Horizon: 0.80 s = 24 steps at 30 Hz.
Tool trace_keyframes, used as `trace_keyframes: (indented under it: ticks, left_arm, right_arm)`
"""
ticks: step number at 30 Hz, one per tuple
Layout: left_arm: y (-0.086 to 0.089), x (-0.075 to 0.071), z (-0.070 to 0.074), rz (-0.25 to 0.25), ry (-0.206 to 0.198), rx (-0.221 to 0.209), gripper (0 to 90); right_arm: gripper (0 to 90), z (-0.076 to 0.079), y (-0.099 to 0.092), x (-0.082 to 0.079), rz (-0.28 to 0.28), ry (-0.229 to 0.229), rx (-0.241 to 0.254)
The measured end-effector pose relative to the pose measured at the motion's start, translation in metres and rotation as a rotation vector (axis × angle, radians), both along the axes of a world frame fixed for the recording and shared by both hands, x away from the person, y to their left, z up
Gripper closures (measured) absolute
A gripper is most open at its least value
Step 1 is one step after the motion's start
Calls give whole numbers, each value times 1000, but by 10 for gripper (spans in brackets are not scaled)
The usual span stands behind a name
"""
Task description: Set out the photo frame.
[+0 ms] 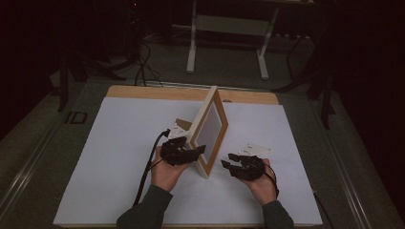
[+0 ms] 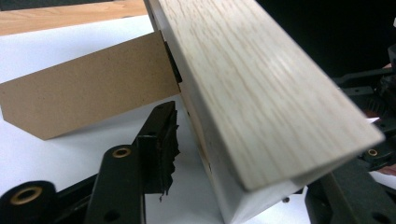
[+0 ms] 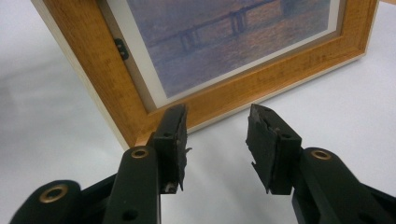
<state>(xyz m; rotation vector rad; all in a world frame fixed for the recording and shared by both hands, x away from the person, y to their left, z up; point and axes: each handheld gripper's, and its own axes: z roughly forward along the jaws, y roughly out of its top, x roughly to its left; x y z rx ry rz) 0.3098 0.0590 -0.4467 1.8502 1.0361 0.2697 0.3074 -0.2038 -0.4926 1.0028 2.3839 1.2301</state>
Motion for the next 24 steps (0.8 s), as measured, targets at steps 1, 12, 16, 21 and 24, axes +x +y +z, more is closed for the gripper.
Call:
trace_keyframes:
  ticks: [1,12,16,21,24]
  left_arm:
    - [0,0,0,3,0,-1,500]
    - [-4,1,0,66,13,-5,570]
    - [-7,-1,1,75,1,15,608]
    - [-10,-2,4,93,-18,18,677]
    - [-11,-3,5,120,-33,28,695]
  right_arm:
    - [571,0,0,0,0,0,1]
    - [571,-1,-1,1,-3,3,1]
    - [571,-1,-1,1,-5,5,2]
    - [571,-1,-1,1,-5,4,3]
    - [571,-1,-1,1,-5,4,3]
